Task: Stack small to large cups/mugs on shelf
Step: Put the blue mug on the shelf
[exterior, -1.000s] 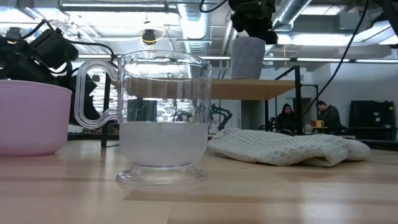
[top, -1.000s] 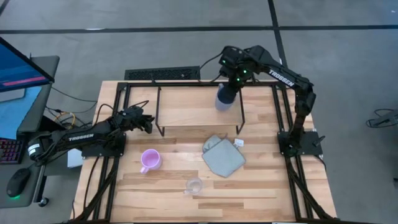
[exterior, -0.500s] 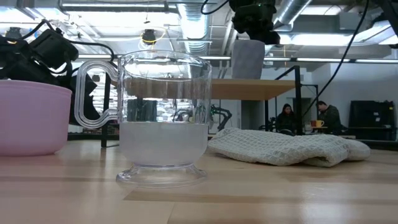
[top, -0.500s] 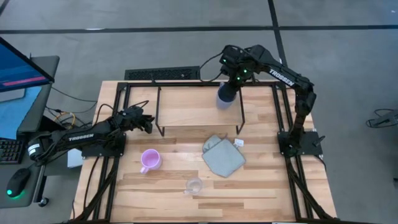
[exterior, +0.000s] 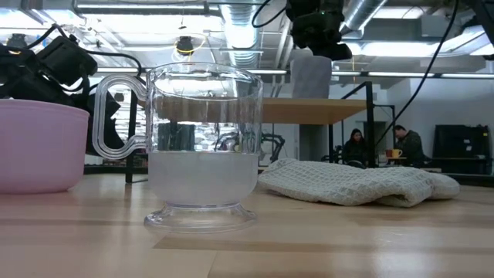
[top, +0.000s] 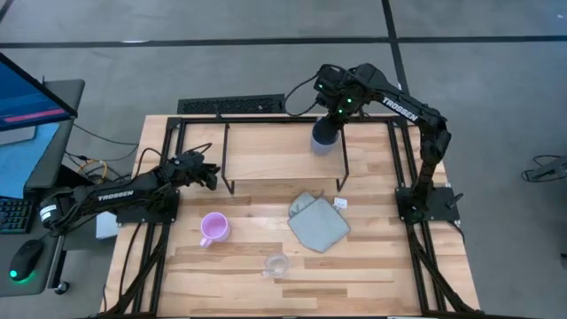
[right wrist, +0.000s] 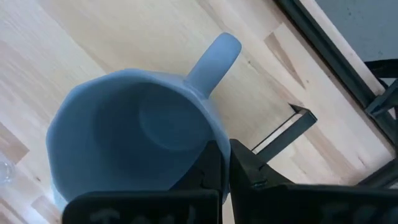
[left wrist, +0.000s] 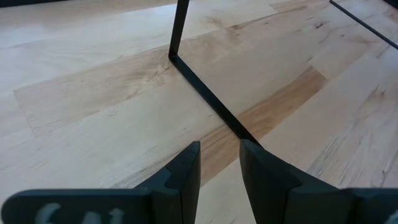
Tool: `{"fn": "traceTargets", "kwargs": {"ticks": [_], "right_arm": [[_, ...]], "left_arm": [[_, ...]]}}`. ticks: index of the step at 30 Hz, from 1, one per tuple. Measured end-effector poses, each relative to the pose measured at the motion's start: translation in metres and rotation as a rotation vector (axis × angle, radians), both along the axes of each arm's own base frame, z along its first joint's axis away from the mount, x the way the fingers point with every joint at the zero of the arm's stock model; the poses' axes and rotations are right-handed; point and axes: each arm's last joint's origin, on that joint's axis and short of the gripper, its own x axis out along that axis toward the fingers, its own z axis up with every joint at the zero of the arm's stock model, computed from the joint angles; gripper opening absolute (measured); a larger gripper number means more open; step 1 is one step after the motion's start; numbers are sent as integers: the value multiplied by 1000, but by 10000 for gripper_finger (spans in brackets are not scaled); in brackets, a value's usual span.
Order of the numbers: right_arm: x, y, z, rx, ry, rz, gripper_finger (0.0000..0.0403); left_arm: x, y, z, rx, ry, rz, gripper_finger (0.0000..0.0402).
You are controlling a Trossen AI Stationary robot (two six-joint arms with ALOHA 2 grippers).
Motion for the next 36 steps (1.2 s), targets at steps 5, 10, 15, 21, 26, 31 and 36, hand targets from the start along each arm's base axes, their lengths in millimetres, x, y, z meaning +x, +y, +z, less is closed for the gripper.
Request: {"fn": "traceTargets", "kwargs": {"ticks": [5, 10, 15, 21, 26, 31, 36], "right_arm": [[-1, -2, 0, 29, -17, -5, 19], [-1, -2, 0, 24, -14, -5, 19], [-1, -2, 0, 15, -9, -6, 19], [-1, -2, 0, 17, -8, -4, 19], [9, -1, -10, 31, 12, 25, 19], [16, -1, -15, 35, 28, 62, 19], [15, -1, -15, 34, 28, 65, 20]], "left_arm": [[0, 0, 0, 0, 0, 0, 103], [0, 0, 0, 0, 0, 0, 103], [0, 0, 0, 0, 0, 0, 103], [0, 0, 0, 0, 0, 0, 103], [0, 0, 0, 0, -1, 1, 103], [0, 0, 0, -1, 1, 0, 103], [0, 0, 0, -2, 3, 0, 103]]}}
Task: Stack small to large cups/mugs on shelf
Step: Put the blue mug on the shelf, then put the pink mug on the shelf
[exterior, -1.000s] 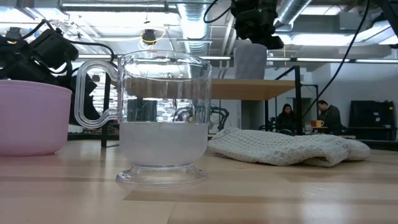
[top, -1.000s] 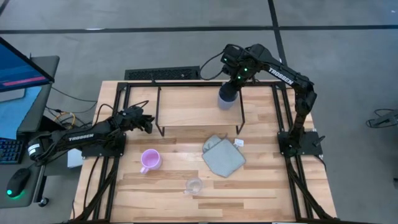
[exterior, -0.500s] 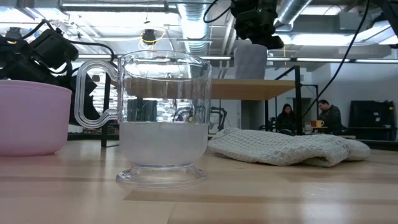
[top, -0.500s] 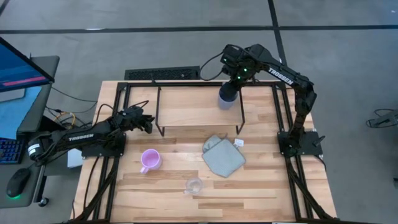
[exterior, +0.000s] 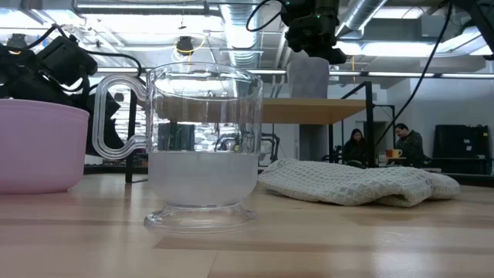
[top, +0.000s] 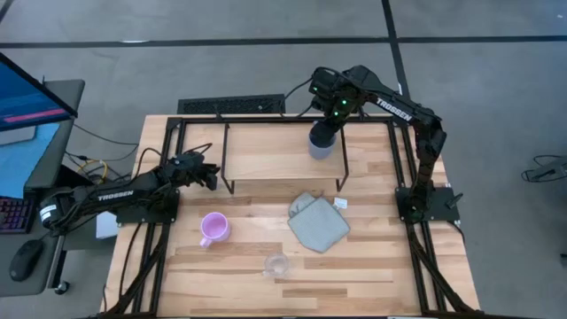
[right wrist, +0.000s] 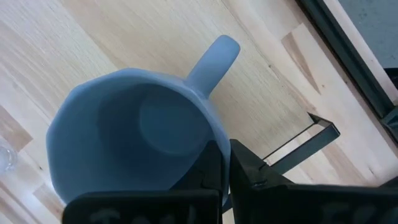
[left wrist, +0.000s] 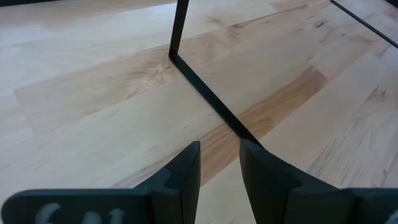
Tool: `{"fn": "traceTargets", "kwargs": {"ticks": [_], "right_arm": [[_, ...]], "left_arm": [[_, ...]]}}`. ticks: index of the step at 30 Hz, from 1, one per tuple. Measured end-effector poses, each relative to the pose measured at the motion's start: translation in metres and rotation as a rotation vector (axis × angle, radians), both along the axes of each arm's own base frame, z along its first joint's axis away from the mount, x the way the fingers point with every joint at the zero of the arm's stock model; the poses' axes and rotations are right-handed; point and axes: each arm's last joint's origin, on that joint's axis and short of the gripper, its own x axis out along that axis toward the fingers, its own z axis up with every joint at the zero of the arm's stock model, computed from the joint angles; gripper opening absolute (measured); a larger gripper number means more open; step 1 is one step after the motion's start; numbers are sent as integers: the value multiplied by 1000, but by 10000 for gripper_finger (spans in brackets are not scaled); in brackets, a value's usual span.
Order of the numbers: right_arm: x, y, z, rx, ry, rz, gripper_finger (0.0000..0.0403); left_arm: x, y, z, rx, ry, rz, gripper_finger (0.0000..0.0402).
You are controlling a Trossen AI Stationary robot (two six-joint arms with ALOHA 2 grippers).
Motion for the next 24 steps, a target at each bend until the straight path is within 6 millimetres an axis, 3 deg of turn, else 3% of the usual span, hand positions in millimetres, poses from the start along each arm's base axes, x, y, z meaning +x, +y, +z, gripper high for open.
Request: {"fn": "traceTargets", "kwargs": {"ticks": [9, 24], "right_arm": [[1, 0, 1, 3, -1, -24, 110], [2, 3, 1, -33, 13, 15, 213]], "left_arm": [[0, 0, 0, -1, 2, 0, 103], [0, 0, 0, -1, 2, 0, 103]]}}
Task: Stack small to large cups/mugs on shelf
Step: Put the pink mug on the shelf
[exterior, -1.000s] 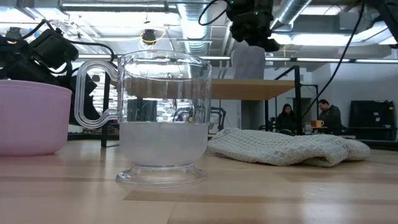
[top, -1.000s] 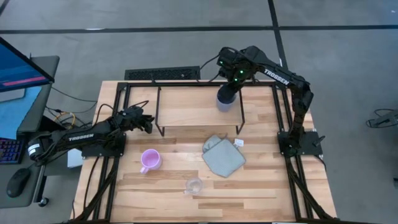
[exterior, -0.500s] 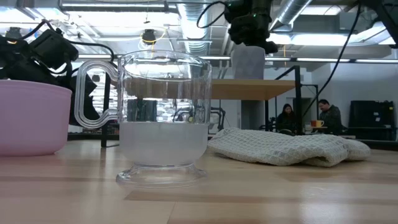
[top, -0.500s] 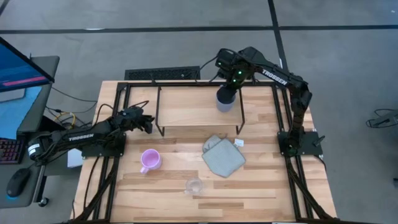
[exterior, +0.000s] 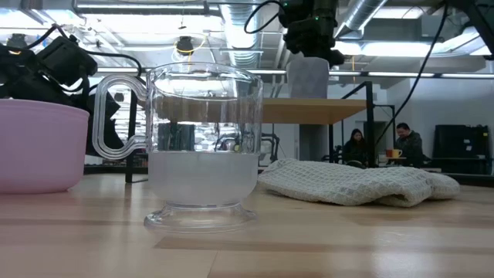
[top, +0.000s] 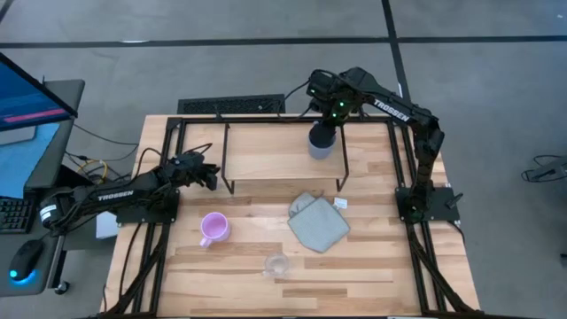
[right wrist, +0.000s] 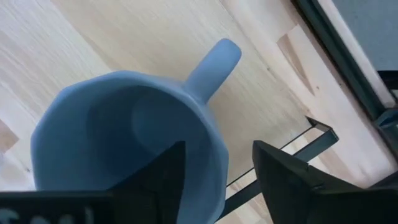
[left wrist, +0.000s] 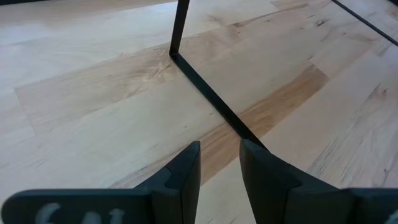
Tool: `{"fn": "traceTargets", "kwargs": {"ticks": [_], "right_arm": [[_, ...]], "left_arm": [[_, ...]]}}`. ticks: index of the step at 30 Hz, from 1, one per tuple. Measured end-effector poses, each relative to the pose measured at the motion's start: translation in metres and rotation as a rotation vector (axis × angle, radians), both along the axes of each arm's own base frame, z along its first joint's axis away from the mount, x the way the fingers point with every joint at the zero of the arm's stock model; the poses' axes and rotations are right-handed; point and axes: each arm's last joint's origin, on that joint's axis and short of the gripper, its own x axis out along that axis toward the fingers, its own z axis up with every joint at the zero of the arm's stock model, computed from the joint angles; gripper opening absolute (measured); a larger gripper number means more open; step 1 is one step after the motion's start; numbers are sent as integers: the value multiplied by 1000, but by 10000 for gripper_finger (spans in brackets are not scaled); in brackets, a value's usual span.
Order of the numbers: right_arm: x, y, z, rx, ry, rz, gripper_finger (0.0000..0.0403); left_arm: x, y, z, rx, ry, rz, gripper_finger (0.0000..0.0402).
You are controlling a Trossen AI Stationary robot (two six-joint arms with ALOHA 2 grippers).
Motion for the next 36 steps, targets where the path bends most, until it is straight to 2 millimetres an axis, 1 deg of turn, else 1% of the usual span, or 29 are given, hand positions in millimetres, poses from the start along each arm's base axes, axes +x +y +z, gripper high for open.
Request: {"fn": "traceTargets", "kwargs": {"ticks": [3, 7, 14, 16, 21, 28, 32, 36], "right_arm": [[0, 1, 0, -1, 0, 5, 228], [1, 3, 0, -4, 1, 28, 238], [1, 2, 1, -10, -1, 57, 240], [1, 2, 5, -20, -16, 61, 240], [0, 4, 29, -74, -99, 89, 240], [-8, 10, 72, -162, -250, 91, 240], [-15, 16, 86, -208, -326, 101, 240], [-25, 23, 100, -312, -332, 118, 240]], "left_arm": [[0, 0, 0, 0, 0, 0, 103], [0, 0, 0, 0, 0, 0, 103], [0, 0, 0, 0, 0, 0, 103], [0, 0, 0, 0, 0, 0, 103], [0, 0, 0, 0, 0, 0, 103], [0, 0, 0, 0, 0, 0, 103], [0, 0, 0, 0, 0, 0, 103], [0, 0, 0, 0, 0, 0, 103]]}}
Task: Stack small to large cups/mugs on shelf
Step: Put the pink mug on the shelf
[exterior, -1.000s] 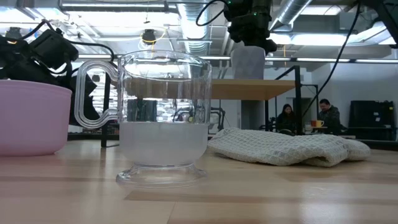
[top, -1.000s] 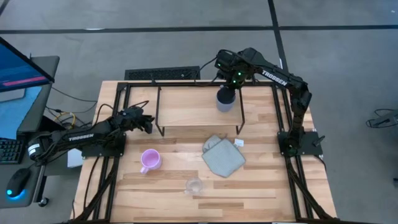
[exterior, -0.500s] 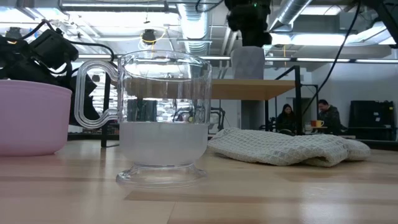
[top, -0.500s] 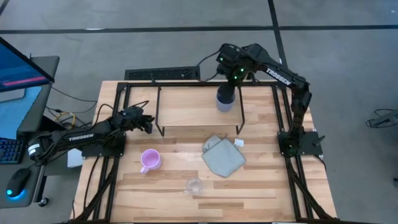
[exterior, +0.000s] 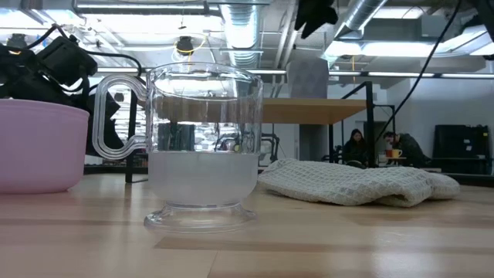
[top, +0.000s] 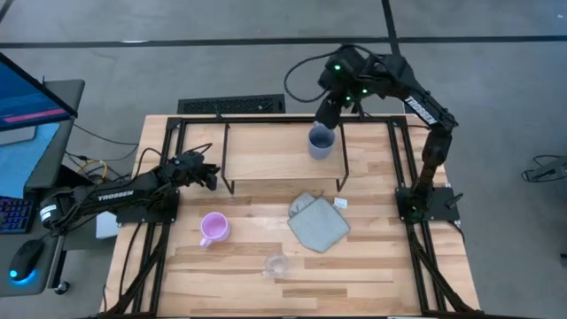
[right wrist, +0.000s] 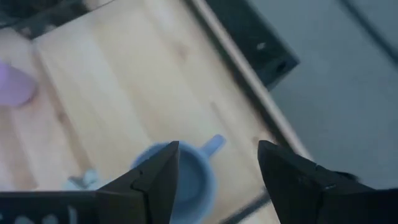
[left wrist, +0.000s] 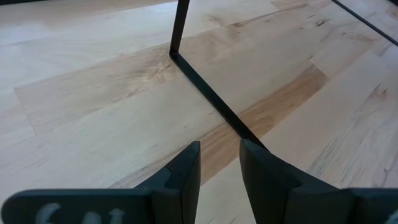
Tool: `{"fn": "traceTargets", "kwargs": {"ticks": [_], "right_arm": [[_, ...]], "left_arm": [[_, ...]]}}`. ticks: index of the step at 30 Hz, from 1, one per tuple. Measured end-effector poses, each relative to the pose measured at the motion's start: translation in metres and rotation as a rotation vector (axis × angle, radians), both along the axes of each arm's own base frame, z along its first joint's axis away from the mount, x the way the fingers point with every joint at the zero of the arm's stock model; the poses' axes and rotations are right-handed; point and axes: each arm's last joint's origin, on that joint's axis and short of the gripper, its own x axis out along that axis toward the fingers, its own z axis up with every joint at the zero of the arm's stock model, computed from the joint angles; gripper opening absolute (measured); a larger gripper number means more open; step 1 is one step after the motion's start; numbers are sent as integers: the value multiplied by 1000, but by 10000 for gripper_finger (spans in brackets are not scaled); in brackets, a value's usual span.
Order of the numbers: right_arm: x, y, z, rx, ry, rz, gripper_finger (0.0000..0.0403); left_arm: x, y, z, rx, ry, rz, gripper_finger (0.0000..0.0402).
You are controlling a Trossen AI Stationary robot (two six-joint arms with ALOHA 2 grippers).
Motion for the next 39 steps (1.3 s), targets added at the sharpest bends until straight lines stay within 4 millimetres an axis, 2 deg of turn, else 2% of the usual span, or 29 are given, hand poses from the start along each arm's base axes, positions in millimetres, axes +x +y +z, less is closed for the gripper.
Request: {"fn": "traceTargets", "kwargs": {"ticks": [5, 11, 14, 17, 23, 24, 31, 34, 39], "right_arm": [[-8, 9, 11, -35, -42, 9, 240], [3, 33, 11, -13, -58, 88, 238], [9, 49, 11, -22, -52, 163, 220], [13, 64, 11, -14, -49, 210, 173], [16, 91, 9, 15, -26, 271, 29], [17, 95, 10, 13, -34, 286, 16], [27, 123, 12, -61, -79, 319, 27], [34, 133, 4, -88, -63, 327, 9], [44, 137, -13, -80, -25, 338, 5]], "left_arm": [[0, 0, 0, 0, 1, 0, 103], [0, 0, 0, 0, 0, 0, 103], [0, 0, 0, 0, 0, 0, 103], [0, 0, 0, -1, 0, 0, 103], [0, 0, 0, 0, 1, 0, 103], [0, 0, 0, 0, 0, 0, 103], [0, 0, 0, 0, 0, 0, 103], [0, 0, 0, 0, 0, 0, 103], [0, 0, 0, 0, 0, 0, 103]]}}
